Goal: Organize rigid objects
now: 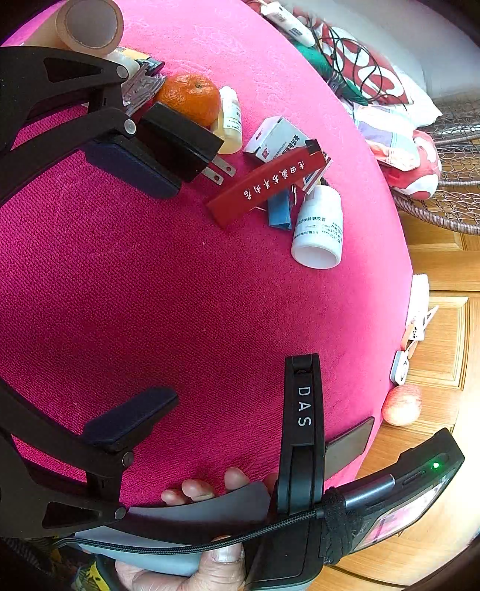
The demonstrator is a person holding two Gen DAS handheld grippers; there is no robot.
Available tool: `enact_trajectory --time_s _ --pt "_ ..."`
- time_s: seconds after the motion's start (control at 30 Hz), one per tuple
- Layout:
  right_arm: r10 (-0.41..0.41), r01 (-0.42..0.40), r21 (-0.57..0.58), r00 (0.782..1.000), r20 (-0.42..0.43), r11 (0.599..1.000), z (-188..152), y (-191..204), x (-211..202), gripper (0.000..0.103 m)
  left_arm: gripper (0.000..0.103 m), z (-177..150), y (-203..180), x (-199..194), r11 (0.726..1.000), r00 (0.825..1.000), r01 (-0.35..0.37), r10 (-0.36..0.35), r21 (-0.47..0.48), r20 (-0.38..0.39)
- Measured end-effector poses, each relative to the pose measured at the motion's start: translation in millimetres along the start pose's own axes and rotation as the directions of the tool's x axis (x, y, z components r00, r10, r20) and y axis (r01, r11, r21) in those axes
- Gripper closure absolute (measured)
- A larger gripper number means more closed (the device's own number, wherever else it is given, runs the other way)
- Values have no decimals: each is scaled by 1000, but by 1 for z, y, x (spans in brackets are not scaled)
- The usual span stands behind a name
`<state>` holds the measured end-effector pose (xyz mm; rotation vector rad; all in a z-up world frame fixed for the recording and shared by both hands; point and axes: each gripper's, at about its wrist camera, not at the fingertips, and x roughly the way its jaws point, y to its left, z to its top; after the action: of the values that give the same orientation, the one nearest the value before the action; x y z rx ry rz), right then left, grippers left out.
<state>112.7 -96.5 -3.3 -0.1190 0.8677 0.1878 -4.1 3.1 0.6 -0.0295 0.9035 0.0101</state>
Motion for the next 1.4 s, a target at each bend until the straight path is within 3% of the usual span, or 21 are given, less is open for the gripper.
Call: enact_trajectory --time_s 1.4 --pt "2 -2 2 1000 1 1000 0 1 0 0 0 2 0 2 1000 1000 0 0 0 0"
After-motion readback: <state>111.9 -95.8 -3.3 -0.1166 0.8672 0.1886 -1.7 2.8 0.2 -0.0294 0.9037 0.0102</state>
